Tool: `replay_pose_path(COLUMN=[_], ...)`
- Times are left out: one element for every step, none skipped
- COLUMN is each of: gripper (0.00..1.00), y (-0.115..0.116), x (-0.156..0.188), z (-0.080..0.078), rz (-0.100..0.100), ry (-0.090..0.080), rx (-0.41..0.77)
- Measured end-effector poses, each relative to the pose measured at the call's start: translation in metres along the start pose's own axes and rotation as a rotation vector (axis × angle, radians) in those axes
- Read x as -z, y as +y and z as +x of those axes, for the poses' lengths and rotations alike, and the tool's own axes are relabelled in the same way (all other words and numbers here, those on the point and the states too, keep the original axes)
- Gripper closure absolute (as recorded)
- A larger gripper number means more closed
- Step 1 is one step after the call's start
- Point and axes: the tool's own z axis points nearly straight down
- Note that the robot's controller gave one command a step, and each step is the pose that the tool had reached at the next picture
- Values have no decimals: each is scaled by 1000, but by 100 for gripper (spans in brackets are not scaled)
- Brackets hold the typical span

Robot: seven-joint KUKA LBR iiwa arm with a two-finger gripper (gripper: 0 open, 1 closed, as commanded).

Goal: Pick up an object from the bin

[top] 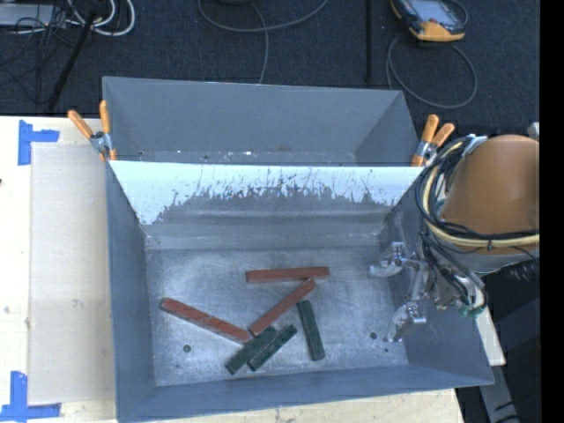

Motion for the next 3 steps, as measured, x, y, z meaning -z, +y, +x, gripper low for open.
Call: replay_pose_path(gripper=[0, 0, 0], y=[0, 44, 58], x=[0, -20, -79], z=[0, -4, -4], rz=[0, 1, -1], ry=[0, -1, -6], rx=[0, 53, 69])
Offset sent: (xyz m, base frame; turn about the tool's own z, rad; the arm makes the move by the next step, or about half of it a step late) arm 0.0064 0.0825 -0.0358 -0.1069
